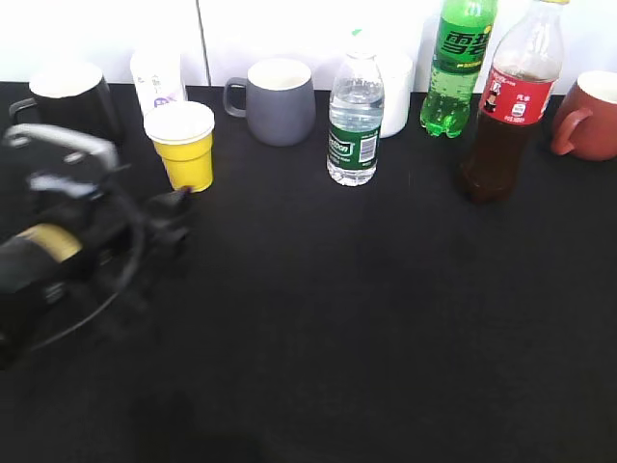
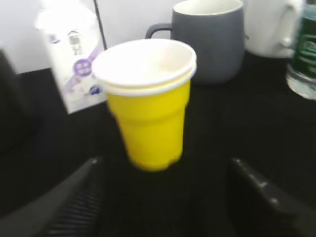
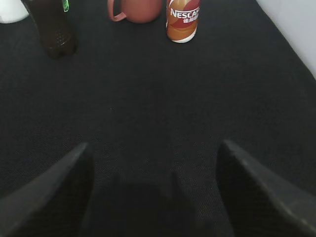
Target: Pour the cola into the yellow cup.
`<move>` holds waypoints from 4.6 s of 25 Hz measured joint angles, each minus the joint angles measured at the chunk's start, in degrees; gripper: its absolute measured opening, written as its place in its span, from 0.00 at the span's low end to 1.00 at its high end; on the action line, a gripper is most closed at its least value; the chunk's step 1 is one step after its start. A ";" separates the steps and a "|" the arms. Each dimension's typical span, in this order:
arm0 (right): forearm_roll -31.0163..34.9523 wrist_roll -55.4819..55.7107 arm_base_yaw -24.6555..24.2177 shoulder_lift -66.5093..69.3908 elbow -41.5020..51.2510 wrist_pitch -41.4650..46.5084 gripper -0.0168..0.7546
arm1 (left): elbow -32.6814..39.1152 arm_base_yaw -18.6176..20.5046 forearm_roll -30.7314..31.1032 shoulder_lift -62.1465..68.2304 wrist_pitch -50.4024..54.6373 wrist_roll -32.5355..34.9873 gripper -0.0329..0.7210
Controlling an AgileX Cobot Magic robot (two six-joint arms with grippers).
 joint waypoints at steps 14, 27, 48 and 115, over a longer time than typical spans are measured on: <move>0.00 0.00 0.00 0.00 0.00 0.00 0.78 | -23.08 5.41 4.77 15.84 9.49 -0.06 0.82; 0.00 0.00 0.00 0.00 0.00 0.00 0.78 | -3.43 -0.56 8.31 -11.05 12.77 -2.40 0.63; -0.15 -1.68 0.00 44.68 5.09 -68.09 0.78 | -1.09 -4.54 53.74 -17.59 6.44 -31.11 0.63; -44.27 -26.87 -0.13 78.02 -12.45 -101.61 0.69 | -24.44 -18.06 51.07 -3.42 22.48 -33.74 0.62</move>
